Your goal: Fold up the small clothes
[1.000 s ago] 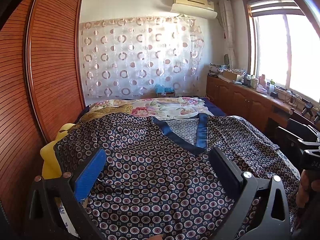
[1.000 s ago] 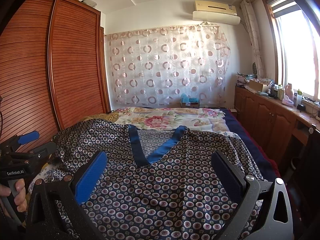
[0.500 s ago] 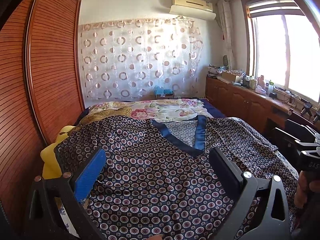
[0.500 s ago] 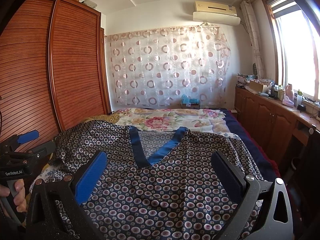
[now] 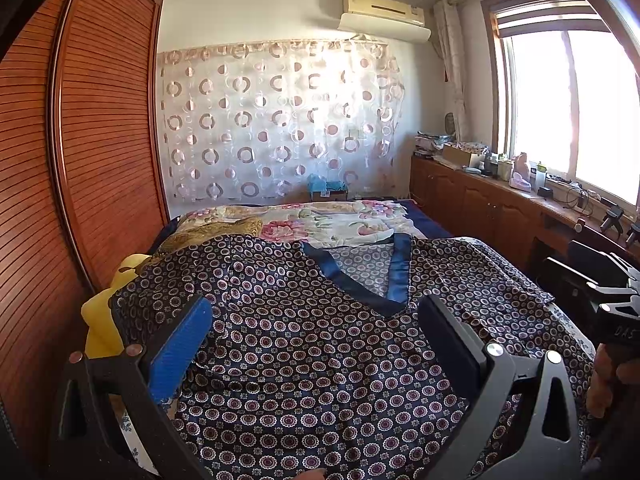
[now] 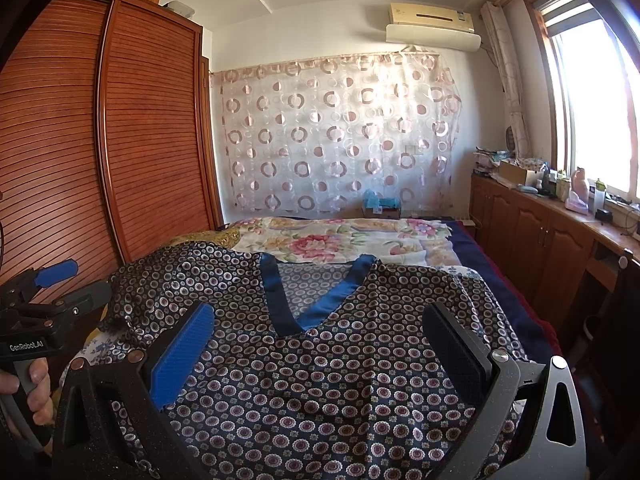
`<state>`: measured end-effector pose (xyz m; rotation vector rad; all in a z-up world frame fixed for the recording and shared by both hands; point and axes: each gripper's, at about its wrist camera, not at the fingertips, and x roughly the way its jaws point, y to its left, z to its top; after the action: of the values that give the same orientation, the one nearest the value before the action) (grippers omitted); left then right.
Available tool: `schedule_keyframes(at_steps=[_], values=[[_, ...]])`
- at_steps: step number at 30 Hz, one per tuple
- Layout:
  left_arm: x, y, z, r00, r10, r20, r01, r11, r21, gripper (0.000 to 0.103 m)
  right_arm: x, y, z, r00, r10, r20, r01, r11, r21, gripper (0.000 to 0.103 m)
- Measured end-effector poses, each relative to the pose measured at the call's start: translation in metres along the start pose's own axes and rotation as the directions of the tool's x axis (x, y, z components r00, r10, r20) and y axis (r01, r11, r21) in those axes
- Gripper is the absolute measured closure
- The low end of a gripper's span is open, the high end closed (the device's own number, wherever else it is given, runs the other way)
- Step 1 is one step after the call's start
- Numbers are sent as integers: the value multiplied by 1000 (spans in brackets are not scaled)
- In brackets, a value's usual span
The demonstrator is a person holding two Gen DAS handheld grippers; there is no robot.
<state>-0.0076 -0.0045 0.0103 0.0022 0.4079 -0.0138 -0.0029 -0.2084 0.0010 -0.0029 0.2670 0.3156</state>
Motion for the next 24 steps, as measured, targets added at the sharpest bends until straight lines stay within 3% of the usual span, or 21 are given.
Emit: schedule_keyframes(at_steps=[24], values=[[0, 0, -1, 1000, -1, 1, 1, 1000, 0, 0, 1, 2, -1, 1000, 7, 2, -7, 1000, 2, 0]])
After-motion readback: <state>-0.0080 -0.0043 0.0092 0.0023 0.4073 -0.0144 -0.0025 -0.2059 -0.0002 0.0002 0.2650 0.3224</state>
